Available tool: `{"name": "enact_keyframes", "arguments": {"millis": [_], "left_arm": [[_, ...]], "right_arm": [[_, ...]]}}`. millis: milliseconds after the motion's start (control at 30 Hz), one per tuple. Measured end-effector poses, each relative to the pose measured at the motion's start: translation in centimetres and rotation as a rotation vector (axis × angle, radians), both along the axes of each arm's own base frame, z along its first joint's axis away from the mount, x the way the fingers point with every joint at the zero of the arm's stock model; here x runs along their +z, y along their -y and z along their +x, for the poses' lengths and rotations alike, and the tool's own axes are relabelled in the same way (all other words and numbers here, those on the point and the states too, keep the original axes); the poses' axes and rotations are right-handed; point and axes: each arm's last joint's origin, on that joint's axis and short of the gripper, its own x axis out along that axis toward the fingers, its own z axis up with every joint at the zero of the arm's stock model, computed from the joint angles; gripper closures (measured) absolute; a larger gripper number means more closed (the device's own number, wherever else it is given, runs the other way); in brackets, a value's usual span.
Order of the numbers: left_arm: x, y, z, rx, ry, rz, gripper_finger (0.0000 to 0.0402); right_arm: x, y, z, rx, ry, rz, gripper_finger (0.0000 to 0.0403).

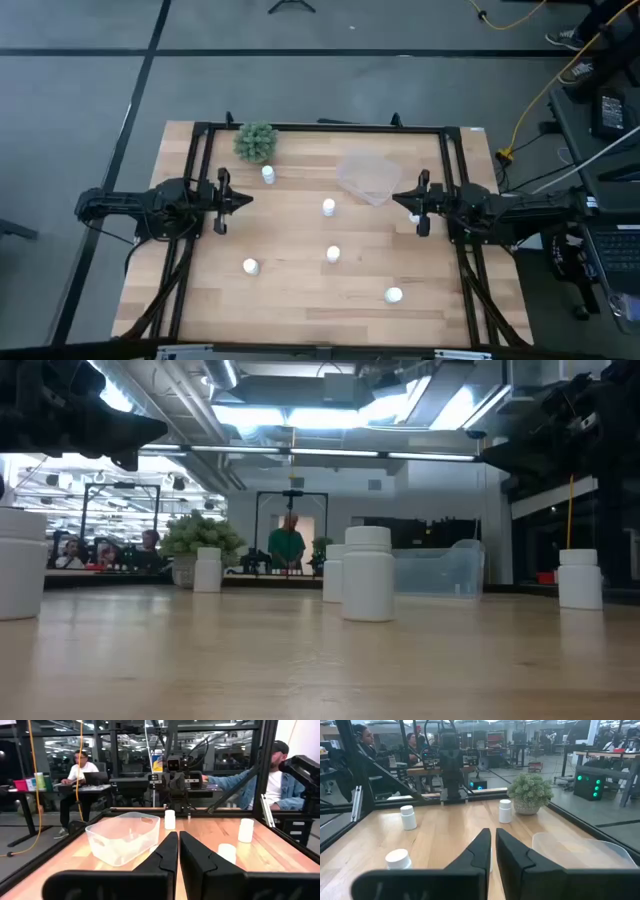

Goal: Pick and place pill bottles into a basket

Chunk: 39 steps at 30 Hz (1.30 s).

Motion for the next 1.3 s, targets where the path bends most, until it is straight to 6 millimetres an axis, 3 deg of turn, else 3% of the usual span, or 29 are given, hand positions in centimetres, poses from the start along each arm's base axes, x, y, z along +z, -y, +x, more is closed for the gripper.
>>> {"name": "enact_keyframes", "arguments": {"millis": [600, 900, 1000, 1167, 1300], "left_arm": [[0.0, 0.0, 0.0, 0.015, -0.004, 0.007, 0.0394], [0.0, -0.4, -0.1, 0.165, -0.019, 0.078, 0.0384], [0.0, -0.5, -0.1, 0.18, -0.018, 0.07, 0.0382], [0.4, -0.6, -0.1, 0.195, 0.032, -0.02, 0.0387], [1.4, -0.6, 0.0, 0.199, 0.034, -0.043, 0.0396]], "right_arm": [[0.4, 0.1, 0.0, -0.023, 0.027, -0.052, 0.037], [0.9, 0.8, -0.3, -0.289, 0.064, -0.083, 0.037], [0.8, 0.8, -0.3, -0.288, 0.044, -0.099, 0.037], [0.6, 0.4, 0.0, -0.146, 0.018, -0.087, 0.037], [2.3, 0.4, 0.5, -0.137, -0.023, -0.038, 0.037]]}}
